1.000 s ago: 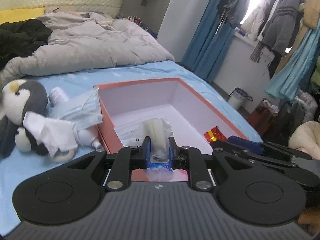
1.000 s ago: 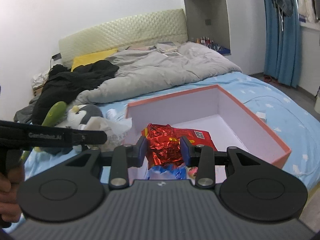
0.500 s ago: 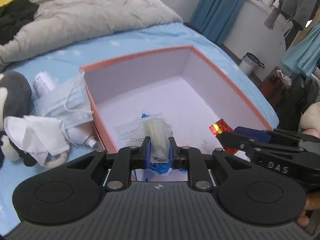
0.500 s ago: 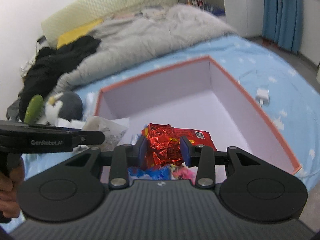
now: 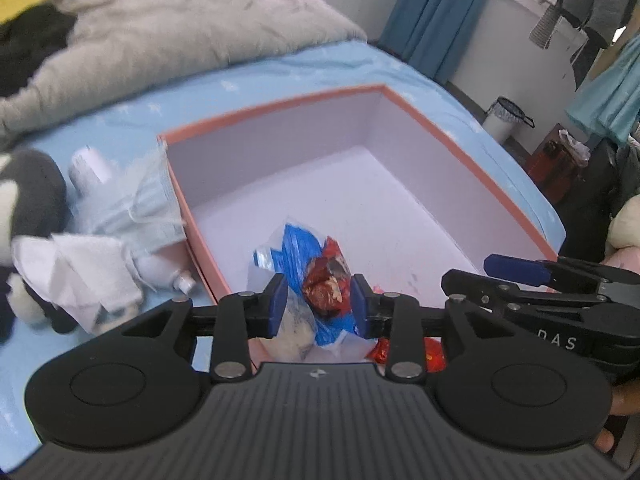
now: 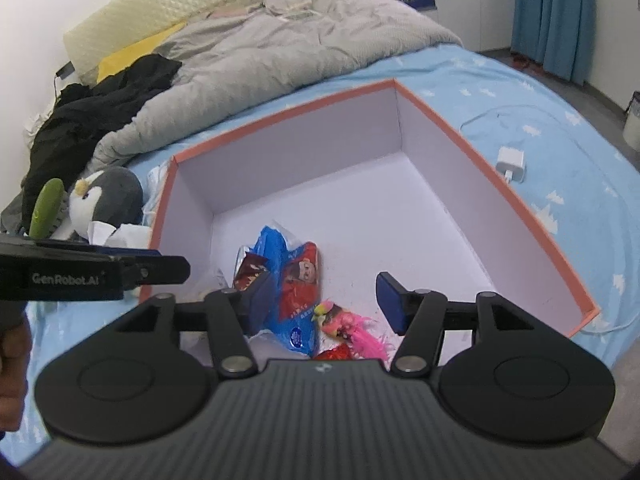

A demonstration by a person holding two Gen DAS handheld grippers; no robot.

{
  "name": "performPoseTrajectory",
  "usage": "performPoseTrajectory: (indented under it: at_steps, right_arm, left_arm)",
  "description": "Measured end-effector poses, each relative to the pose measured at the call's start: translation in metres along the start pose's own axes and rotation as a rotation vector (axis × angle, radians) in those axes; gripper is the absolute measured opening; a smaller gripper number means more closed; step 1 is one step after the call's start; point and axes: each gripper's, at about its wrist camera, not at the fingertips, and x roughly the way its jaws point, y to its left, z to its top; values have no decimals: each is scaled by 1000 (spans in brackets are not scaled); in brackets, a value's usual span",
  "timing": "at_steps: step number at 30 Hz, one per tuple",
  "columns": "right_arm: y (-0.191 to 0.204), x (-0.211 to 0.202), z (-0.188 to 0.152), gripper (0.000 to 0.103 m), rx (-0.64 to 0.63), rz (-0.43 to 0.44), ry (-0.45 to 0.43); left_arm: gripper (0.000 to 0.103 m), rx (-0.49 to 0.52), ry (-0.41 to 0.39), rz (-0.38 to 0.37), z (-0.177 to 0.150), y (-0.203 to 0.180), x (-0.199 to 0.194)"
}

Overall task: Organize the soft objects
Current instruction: 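Open the right gripper over the box while the left gripper releases the sachet inside, then withdraw both tools from the box toward the penguin plush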

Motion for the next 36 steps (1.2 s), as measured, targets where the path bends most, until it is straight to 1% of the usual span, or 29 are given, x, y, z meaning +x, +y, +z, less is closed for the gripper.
performPoseTrajectory:
  at_steps: [3,6,9,13,15,18,19,21,24,28,31,34,36]
  right_arm:
    - [3,-13,-4,59,-3,8,-45]
    - [10,-29,-10,59,-20,18,-93]
    - [18,-44,-17,59,-32,29,-139]
    - [30,-62,-26,59,-54,46,-187]
    - [36,-69,-31,59,-64,60,-207]
    - [46,-80,-38,59,-83,75,-229]
    - [49,-84,-40,59,-82,83,-230]
    - [52,-97,-43,59,-67,118,-258]
    - [59,-113,-48,59,-56,143,-288]
    - [70,-127,-59,59,-72,159,-303]
    - [77,-133,-69,59,-80,164,-310]
    - [86,-138,-82,59,-95,171,-309]
    - [91,-140,-90,60,-106,172,-305]
  left_arm:
    - [40,16,-53,-12,-3,-4,-20]
    - [40,26,-114,-8,-10,-5,-43]
    - [40,35,-155,-20,-19,-6,-64]
    - [40,33,-198,-17,-38,-6,-87]
    - [40,25,-206,-13,-47,-5,-96]
    - [40,16,-241,21,-62,-5,-113]
    - [40,12,-252,31,-66,-5,-120]
    - [40,4,-271,26,-75,-4,-132]
    - [40,-9,-293,19,-86,-3,-148]
    - [40,-19,-309,9,-100,-1,-164]
    - [40,-24,-326,28,-117,-1,-174]
    - [40,-50,-322,30,-134,4,-182]
    - [40,-61,-324,44,-145,8,-187]
